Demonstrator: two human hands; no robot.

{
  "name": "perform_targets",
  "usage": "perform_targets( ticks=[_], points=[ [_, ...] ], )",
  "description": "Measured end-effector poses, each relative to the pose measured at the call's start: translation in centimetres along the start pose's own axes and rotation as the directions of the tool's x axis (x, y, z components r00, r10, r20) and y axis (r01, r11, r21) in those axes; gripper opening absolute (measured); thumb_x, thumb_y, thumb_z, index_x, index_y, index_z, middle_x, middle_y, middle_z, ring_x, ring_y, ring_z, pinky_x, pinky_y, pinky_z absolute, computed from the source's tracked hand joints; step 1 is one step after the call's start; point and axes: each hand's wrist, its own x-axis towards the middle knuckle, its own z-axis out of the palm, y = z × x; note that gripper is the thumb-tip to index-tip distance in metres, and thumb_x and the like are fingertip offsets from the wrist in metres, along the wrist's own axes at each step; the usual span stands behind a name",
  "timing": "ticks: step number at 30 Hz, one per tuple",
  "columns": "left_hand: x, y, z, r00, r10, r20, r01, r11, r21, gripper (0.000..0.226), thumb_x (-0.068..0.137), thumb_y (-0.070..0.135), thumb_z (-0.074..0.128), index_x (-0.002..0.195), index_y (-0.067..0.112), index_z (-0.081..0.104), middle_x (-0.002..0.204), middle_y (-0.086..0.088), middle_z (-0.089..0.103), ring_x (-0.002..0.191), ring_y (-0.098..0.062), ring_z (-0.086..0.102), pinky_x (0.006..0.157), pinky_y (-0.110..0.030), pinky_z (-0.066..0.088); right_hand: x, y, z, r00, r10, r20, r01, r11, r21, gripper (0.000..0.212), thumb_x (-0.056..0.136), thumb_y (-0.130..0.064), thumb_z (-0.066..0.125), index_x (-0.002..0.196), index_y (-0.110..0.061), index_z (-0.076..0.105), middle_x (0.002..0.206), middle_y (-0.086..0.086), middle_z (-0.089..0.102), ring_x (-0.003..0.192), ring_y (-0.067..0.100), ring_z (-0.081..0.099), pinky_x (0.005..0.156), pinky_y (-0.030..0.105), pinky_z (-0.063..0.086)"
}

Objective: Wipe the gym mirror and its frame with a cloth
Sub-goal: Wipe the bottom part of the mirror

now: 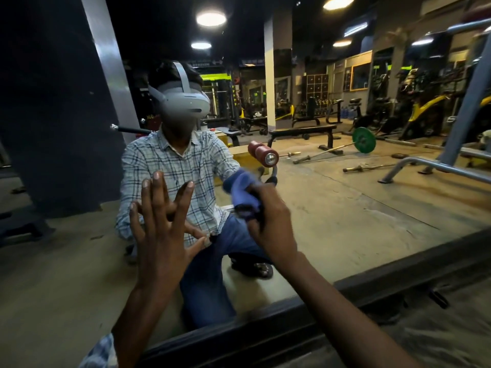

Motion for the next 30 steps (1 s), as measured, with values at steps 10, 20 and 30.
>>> perform_targets(
  ticks=[10, 20, 30],
  points=[
    [0.4, 1.2, -0.8, 0.999, -0.054, 0.001, 0.054, 0.998, -0.015, 0.126, 0.059, 0.045, 0.096, 0.163, 0.025, 0.029, 0.172, -0.019, -0.002, 0.159, -0.041, 0.003, 0.121, -0.069, 0.019, 6.1, 1.7, -4.6, 0.984, -0.013, -0.177, 0.006, 0.999, -0.039, 0.036, 0.079, -0.009, 0.068, 0.114, -0.007, 0.063, 0.112, 0.004, 0.060, 0.091, 0.016, 0.056, 0.075, 0.038, 0.051],
    [0.6, 2.3, -1.3, 0.995, -0.096, -0.009, 0.096, 0.995, -0.011, 0.125, 0.056, 0.040, 0.098, 0.162, 0.022, 0.033, 0.172, -0.020, -0.003, 0.159, -0.043, 0.003, 0.118, -0.070, 0.024, 12.2, 3.0, -8.3, 0.906, 0.106, -0.411, -0.076, 0.993, 0.088, 0.035, 0.079, -0.004, 0.070, 0.113, -0.010, 0.062, 0.108, -0.003, 0.059, 0.092, 0.006, 0.053, 0.080, 0.035, 0.053],
    [0.6, 3.9, -1.2, 0.988, -0.154, 0.018, 0.155, 0.986, -0.059, 0.131, 0.057, 0.035, 0.099, 0.164, 0.024, 0.023, 0.172, -0.016, -0.010, 0.160, -0.037, -0.005, 0.121, -0.066, 0.020, 6.1, 7.7, -8.6, 0.975, 0.046, -0.218, -0.034, 0.998, 0.056, 0.039, 0.074, 0.002, 0.074, 0.108, -0.014, 0.064, 0.102, 0.001, 0.062, 0.089, 0.021, 0.059, 0.075, 0.043, 0.050]
  ],
)
